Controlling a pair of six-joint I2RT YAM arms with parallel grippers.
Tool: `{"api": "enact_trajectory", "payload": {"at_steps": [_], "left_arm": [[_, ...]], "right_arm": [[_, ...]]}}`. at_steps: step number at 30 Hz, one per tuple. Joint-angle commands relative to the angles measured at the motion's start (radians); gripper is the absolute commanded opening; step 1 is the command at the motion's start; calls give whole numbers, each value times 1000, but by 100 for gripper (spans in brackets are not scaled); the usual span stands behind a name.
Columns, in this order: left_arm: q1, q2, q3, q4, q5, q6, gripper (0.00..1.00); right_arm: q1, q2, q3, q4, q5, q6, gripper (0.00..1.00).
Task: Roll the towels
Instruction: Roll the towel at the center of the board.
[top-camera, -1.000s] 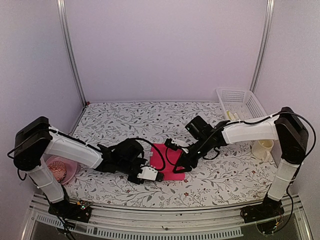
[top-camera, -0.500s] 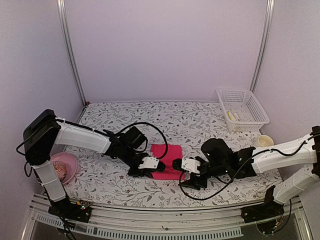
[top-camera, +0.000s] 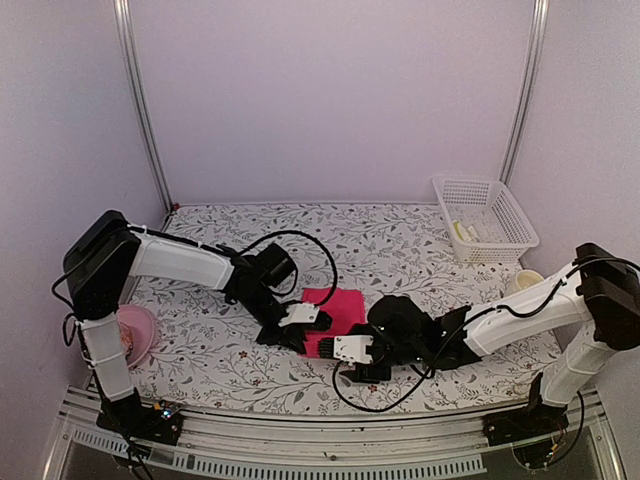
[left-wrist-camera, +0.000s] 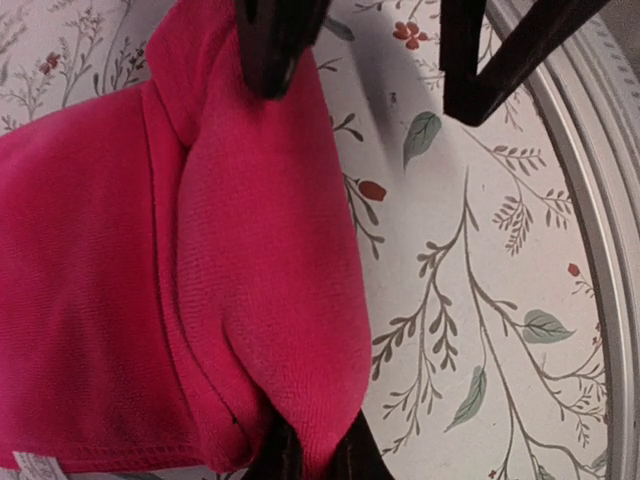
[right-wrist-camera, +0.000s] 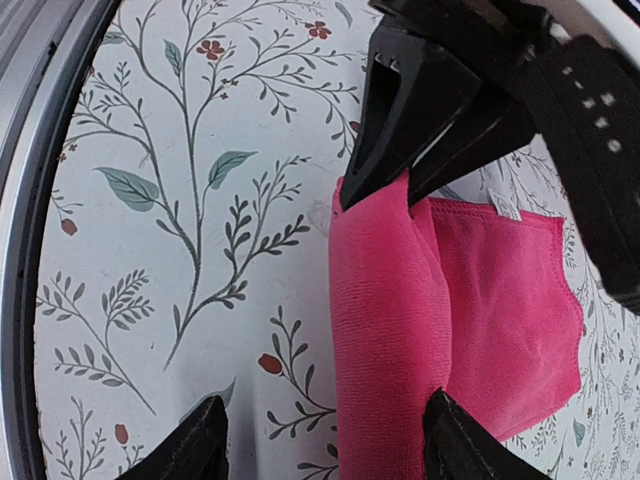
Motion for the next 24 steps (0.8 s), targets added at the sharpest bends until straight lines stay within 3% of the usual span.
{"api": "enact_trajectory", "payload": {"at_steps": [1, 17, 24], "left_arm": [[26, 63, 18, -113, 12, -4, 0], [39, 100, 30, -136, 5, 2, 0], [52, 43, 29, -122, -11, -2, 14]], "right_arm": [[32, 61, 44, 27, 73, -43, 67], [39, 203, 83, 24, 278, -2, 65], [19, 219, 99, 7, 277, 37, 47]]}}
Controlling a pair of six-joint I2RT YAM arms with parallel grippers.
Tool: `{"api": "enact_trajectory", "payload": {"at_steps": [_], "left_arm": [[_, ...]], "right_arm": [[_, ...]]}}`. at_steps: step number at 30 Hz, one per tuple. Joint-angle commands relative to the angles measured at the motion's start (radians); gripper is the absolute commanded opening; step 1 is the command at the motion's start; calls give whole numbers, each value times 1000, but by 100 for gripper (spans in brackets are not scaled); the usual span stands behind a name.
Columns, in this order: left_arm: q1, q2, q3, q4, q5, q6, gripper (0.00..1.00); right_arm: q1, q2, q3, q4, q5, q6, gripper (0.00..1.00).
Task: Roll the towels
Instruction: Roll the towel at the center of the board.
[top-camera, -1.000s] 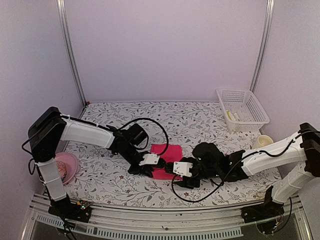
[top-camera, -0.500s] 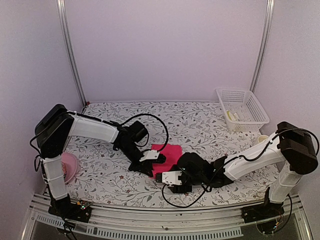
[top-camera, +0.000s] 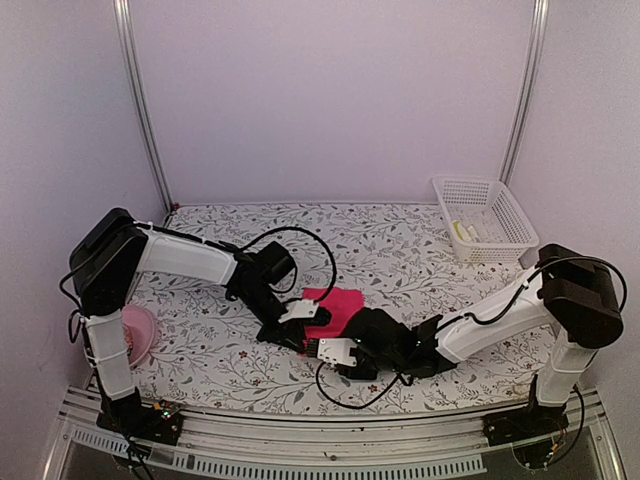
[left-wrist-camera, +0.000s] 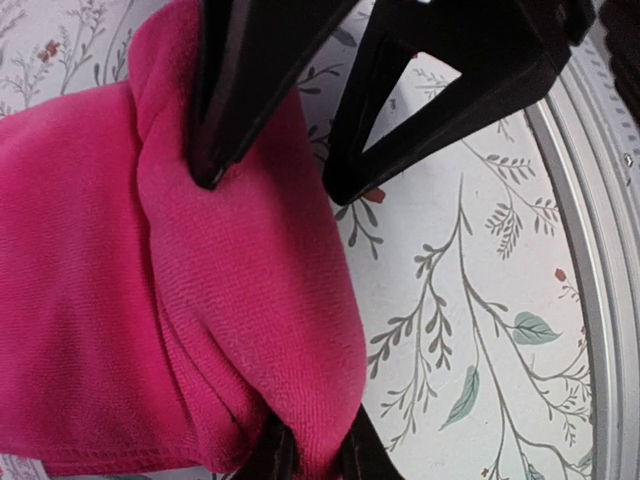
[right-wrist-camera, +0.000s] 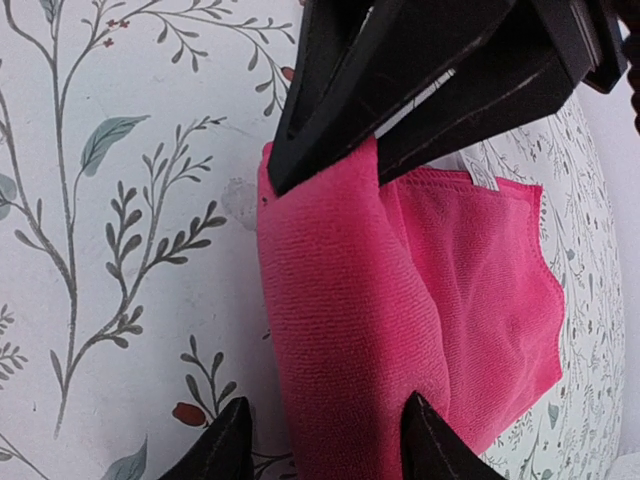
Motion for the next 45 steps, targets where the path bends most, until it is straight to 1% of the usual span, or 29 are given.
{"api": "enact_trajectory", "payload": {"at_steps": [1, 4, 8, 10, 13, 15, 18, 22, 24, 29, 33, 36, 39, 45], "left_arm": [[17, -8, -21, -60, -86, -3, 15], [19, -6, -19, -60, -89, -4, 20], [24, -25, -26, -43, -93, -8, 36], [31, -49, -35, -23, -96, -15, 46], [45, -103, -55, 20, -108, -31, 51], [56, -160, -90, 99, -123, -50, 56], [65, -259, -197, 250, -168, -70, 61], [65, -382, -359, 476, -248, -67, 63], [63, -430, -437, 568, -268, -38, 64], [57, -537, -577, 705, -243, 36, 61], [16, -613, -674, 816, -275, 71, 60], [-46, -640, -738, 877, -320, 115, 58], [-106, -636, -789, 927, -382, 167, 57], [-190, -604, -840, 1025, -448, 199, 56]], "right_arm": [[-22, 39, 21, -51, 17, 46, 45], [-31, 63, 50, -96, 6, 59, 35], [-35, 99, 74, -131, -25, 65, 25], [-37, 107, 82, -144, -45, 70, 24], [-41, 104, 94, -172, -79, 83, 21], [-44, 95, 104, -191, -107, 93, 20], [-51, 86, 133, -248, -182, 119, 20], [-71, 92, 194, -356, -303, 169, 20], [-82, 91, 220, -403, -366, 197, 20], [-128, 92, 296, -511, -526, 265, 21], [-165, 114, 356, -570, -652, 304, 22], [-222, 160, 389, -610, -736, 357, 22], [-272, 194, 413, -616, -801, 403, 21], [-329, 233, 432, -615, -886, 436, 20]]}}
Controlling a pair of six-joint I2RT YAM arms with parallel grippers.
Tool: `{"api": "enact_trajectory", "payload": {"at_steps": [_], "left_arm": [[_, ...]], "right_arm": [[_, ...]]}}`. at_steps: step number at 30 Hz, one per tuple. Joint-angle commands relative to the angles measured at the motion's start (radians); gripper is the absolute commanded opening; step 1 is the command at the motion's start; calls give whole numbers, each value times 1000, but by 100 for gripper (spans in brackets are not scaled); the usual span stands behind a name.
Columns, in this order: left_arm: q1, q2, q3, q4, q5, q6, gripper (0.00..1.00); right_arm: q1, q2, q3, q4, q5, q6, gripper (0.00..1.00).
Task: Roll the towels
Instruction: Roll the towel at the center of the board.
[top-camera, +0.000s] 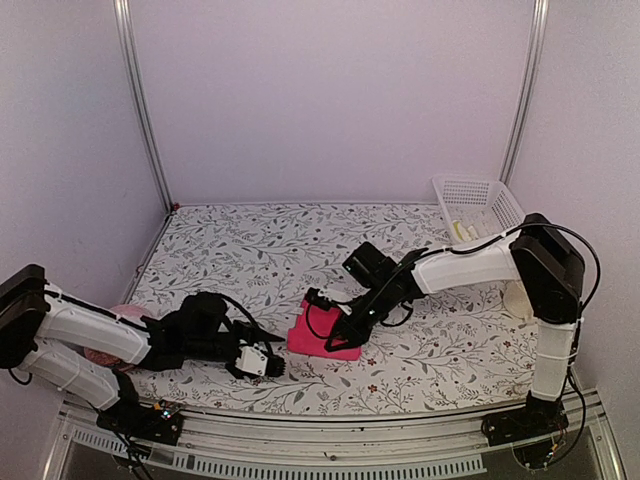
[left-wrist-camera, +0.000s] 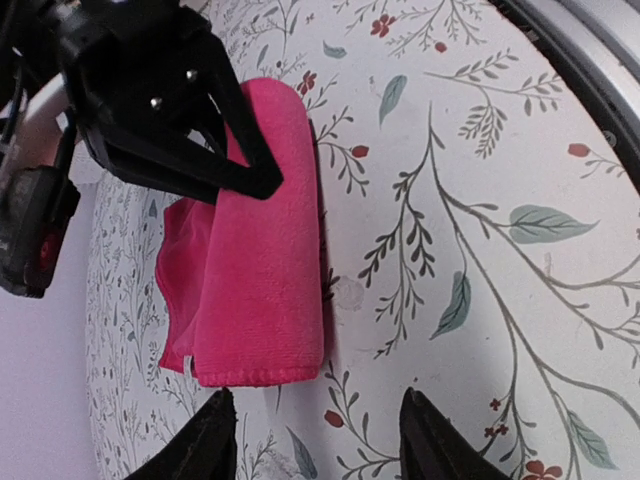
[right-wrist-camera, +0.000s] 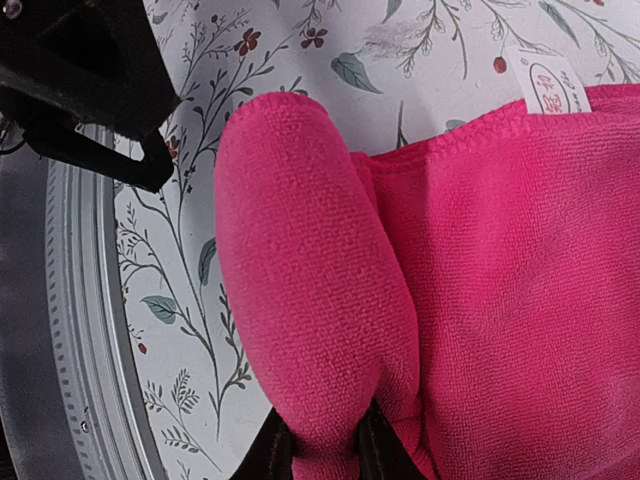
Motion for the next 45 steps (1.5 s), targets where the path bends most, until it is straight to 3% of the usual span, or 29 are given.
{"api": "enact_trajectory", "payload": {"at_steps": [1, 12, 23, 25, 30, 35, 45], "left_arm": [[-55, 32, -15, 127, -83, 44, 56], [-113, 173, 57, 215, -178, -3, 58], [-131, 310, 153, 187, -259, -11, 56], [-130, 326, 162, 174, -267, -11, 50], [-130, 360, 195, 107, -273, -13, 22], [-124, 369, 255, -73, -246, -28, 2], [-79, 406, 458, -487, -63, -126, 0]], "right_arm": [[-37, 65, 15, -67, -81, 54, 21], [-68, 118, 54, -74, -103, 38, 22], [-80, 141, 57, -74, -105, 18, 22], [-82, 143, 57, -74, -106, 15, 23], [-89, 141, 57, -74, -108, 5, 26], [-90, 91, 46, -73, -92, -14, 33], [-91, -179, -106, -31, 42, -89, 50]]}}
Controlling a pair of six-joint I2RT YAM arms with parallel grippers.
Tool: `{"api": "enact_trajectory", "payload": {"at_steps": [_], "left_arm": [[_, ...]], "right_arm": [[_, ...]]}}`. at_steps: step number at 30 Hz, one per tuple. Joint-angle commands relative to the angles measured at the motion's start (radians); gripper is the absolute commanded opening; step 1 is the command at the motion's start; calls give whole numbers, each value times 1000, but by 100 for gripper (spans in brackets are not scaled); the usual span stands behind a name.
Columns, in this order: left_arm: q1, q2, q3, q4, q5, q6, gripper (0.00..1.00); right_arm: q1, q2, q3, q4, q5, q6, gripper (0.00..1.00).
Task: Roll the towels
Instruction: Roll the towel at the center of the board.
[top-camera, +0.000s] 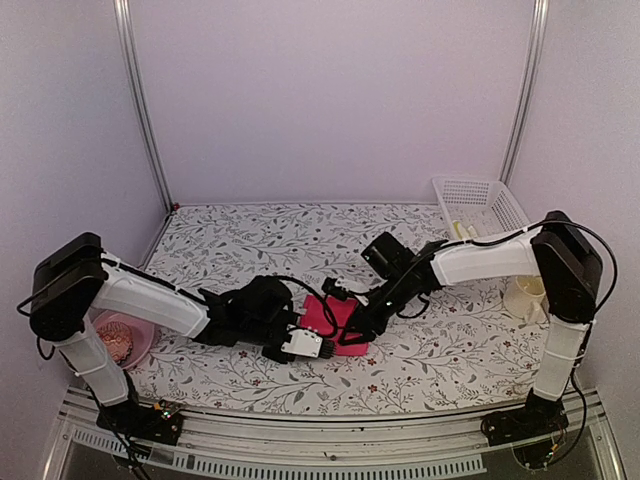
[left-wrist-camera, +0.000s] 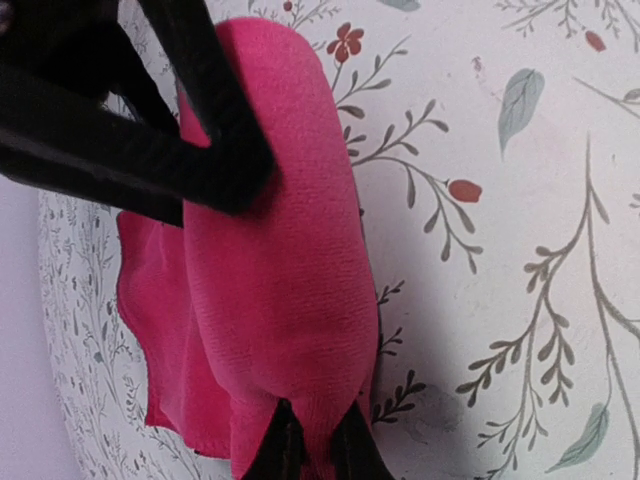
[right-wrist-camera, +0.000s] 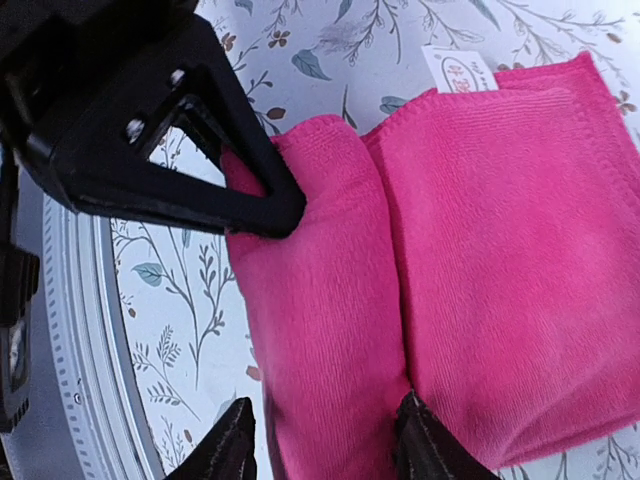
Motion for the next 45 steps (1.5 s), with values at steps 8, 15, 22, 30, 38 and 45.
{"api": "enact_trajectory", "payload": {"at_steps": [8, 15, 22, 30, 38, 45], "left_arm": [[88, 67, 206, -510, 298, -106, 0], [142, 162, 328, -642, 398, -146, 0], [193, 235, 401, -703, 437, -182, 0], [226, 319, 461, -760, 464, -188, 0], [265, 363, 501, -795, 495, -177, 0], [280, 366, 503, -796, 502, -171, 0]], "right_arm": [[66, -389, -309, 185, 276, -77, 58], [241, -515, -497, 432, 470, -168, 62], [310, -443, -515, 511, 633, -254, 62], [344, -233, -409, 525, 772, -336, 63], [346, -133, -351, 518, 875, -342, 61], [343, -49, -297, 427, 886, -320, 45]]}}
